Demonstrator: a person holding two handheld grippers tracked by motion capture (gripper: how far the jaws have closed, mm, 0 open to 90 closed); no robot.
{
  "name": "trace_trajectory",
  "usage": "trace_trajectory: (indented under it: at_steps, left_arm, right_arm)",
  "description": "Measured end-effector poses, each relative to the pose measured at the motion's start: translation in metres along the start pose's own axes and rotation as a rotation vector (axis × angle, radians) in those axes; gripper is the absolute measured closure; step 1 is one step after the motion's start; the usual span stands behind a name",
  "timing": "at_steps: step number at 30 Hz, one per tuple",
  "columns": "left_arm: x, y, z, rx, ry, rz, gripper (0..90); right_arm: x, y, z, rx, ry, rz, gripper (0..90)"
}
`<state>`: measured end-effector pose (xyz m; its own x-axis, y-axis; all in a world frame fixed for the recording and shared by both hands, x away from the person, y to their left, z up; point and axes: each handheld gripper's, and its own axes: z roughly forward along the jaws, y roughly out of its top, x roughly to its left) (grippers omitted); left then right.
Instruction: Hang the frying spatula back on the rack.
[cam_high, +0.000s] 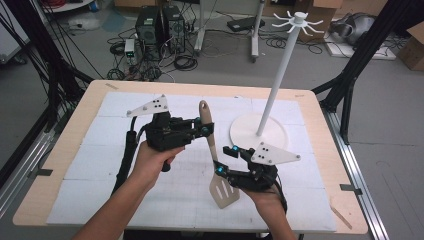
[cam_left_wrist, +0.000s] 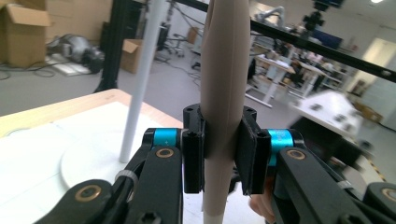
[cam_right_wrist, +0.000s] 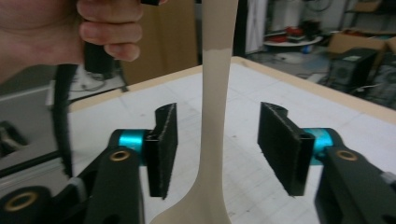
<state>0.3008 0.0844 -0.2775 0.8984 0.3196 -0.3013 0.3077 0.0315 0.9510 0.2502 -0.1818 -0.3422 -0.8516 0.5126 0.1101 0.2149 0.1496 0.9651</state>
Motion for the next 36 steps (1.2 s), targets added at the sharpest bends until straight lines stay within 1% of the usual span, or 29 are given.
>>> trace_trajectory:
  at_steps: [1, 5, 7, 8, 9, 11, 13, 14, 17, 18, 20, 21, 22, 24, 25, 26, 27, 29, 30, 31, 32, 33, 34, 35, 36]
  left_arm:
    - [-0.001, 0.000, 0.000, 0.000, -0.013, 0.004, 74.0]
    - [-0.003, -0.001, 0.000, 0.007, -0.049, 0.026, 74.0]
    - [-0.002, -0.002, 0.000, 0.016, -0.071, 0.039, 73.9]
    - [-0.003, -0.002, 0.000, 0.019, -0.082, 0.041, 74.0]
    - [-0.004, -0.002, 0.000, 0.025, -0.100, 0.048, 73.9]
    - [-0.005, -0.003, 0.000, 0.039, -0.132, 0.062, 73.9]
    - [-0.007, -0.004, 0.000, 0.051, -0.157, 0.080, 73.9]
    - [-0.008, -0.004, 0.000, 0.054, -0.163, 0.088, 73.9]
    - [-0.009, -0.005, 0.000, 0.066, -0.193, 0.102, 73.9]
    - [-0.009, -0.005, 0.000, 0.069, -0.205, 0.107, 73.9]
    - [-0.010, -0.006, 0.000, 0.068, -0.219, 0.110, 73.9]
    - [-0.011, -0.006, 0.000, 0.065, -0.228, 0.111, 73.9]
    - [-0.011, -0.006, 0.000, 0.067, -0.228, 0.112, 73.9]
    - [-0.011, -0.005, -0.001, 0.062, -0.223, 0.115, 73.8]
    - [-0.010, -0.005, -0.001, 0.059, -0.227, 0.114, 73.7]
    - [-0.010, -0.005, -0.001, 0.051, -0.225, 0.103, 73.7]
    - [-0.010, -0.005, -0.002, 0.049, -0.224, 0.096, 73.6]
    - [-0.009, -0.004, -0.003, 0.040, -0.217, 0.085, 73.0]
    - [-0.009, -0.003, -0.004, 0.032, -0.203, 0.079, 70.8]
    - [-0.009, -0.003, -0.004, 0.024, -0.185, 0.072, 62.0]
    - [-0.009, -0.002, -0.006, 0.016, -0.168, 0.062, 55.6]
    - [-0.008, -0.001, -0.009, 0.011, -0.140, 0.062, 50.0]
    - [-0.008, -0.001, -0.012, 0.008, -0.115, 0.072, 44.1]
    - [-0.007, -0.001, -0.015, 0.010, -0.099, 0.085, 41.4]
    - [-0.007, -0.002, -0.020, 0.000, -0.067, 0.095, 39.0]
  right_arm:
    - [-0.003, 0.000, 0.001, 0.009, 0.030, 0.011, 40.2]
    - [-0.007, -0.001, 0.003, 0.027, 0.124, 0.032, 39.2]
    - [-0.008, 0.000, 0.005, 0.030, 0.159, 0.029, 39.6]
    - [-0.009, 0.000, 0.006, 0.033, 0.187, 0.030, 40.2]
    - [-0.010, 0.001, 0.008, 0.032, 0.205, 0.027, 40.9]
    - [-0.013, 0.002, 0.010, 0.043, 0.253, 0.040, 42.6]
    - [-0.016, 0.003, 0.011, 0.038, 0.302, 0.049, 46.0]
    - [-0.018, 0.004, 0.011, 0.034, 0.318, 0.049, 47.7]
    - [-0.019, 0.005, 0.011, 0.030, 0.348, 0.051, 55.5]
    - [-0.019, 0.005, 0.012, 0.029, 0.364, 0.047, 58.5]
    - [-0.019, 0.005, 0.013, 0.030, 0.380, 0.034, 63.2]
    - [-0.018, 0.005, 0.013, 0.031, 0.384, 0.030, 66.4]
    - [-0.017, 0.005, 0.014, 0.027, 0.386, 0.017, 70.2]
    - [-0.016, 0.006, 0.013, 0.022, 0.399, 0.010, 77.0]
    - [-0.015, 0.006, 0.013, 0.016, 0.387, 0.001, 77.3]
    - [-0.015, 0.006, 0.013, 0.009, 0.391, 0.009, 77.8]
    - [-0.015, 0.006, 0.011, 0.010, 0.386, 0.011, 78.0]
    - [-0.014, 0.007, 0.011, -0.005, 0.371, 0.017, 78.2]
    - [-0.014, 0.007, 0.010, -0.009, 0.357, 0.016, 78.3]
    - [-0.014, 0.006, 0.009, 0.001, 0.343, 0.018, 78.3]
    - [-0.015, 0.006, 0.008, 0.005, 0.332, 0.023, 78.3]
    - [-0.016, 0.005, 0.007, 0.010, 0.313, 0.025, 78.4]
    - [-0.017, 0.005, 0.006, 0.007, 0.294, 0.030, 78.5]
    - [-0.019, 0.004, 0.004, 0.004, 0.278, 0.038, 78.5]
    - [-0.020, 0.004, 0.002, 0.001, 0.266, 0.040, 78.6]
